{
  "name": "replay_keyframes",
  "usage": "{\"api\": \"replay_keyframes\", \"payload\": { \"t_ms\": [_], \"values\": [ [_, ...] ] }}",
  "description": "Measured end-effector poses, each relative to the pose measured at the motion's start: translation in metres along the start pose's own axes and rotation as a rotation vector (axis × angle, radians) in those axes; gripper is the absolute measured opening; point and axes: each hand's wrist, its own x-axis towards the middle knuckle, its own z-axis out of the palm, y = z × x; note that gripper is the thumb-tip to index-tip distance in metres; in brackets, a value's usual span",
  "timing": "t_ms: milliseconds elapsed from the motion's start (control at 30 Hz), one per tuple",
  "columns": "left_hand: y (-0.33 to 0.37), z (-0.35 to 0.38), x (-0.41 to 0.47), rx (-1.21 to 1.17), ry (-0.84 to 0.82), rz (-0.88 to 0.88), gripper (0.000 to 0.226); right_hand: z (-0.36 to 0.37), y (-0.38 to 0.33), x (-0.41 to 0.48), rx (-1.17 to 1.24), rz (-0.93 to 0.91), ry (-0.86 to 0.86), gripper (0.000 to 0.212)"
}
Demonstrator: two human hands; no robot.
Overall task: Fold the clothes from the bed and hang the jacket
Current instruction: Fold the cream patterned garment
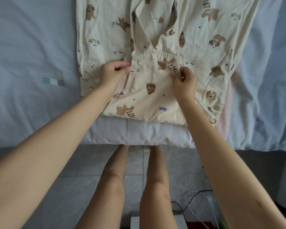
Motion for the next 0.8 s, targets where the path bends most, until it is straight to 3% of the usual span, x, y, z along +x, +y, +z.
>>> {"api": "replay_keyframes", "payload": {
  "t_ms": [133, 233, 433, 600, 800],
  "values": [
    [-0.007, 0.003, 0.000, 0.208, 0.047, 0.168, 0.016, -0.004, 0.005, -0.003, -0.020, 0.031, -0.044, 0.009],
    [-0.018, -0.009, -0.017, 0.376, 0.062, 0.293, 0.010, -0.020, 0.003, -0.014, -0.105, -0.002, -0.081, 0.018],
    [-0.058, -0.063, -0.075, 0.711, 0.078, 0.424, 0.029, -0.063, 0.030, -0.062, -0.579, 0.036, -0.235, 0.036],
    [-0.079, -0.082, -0.090, 0.661, -0.042, 0.485, 0.037, -0.065, 0.057, -0.090, -0.752, -0.269, -0.127, 0.029],
    [-0.075, -0.077, -0.089, 0.739, -0.066, 0.487, 0.038, -0.060, 0.074, -0.091, -0.671, -0.251, 0.004, 0.021]
  ]
}}
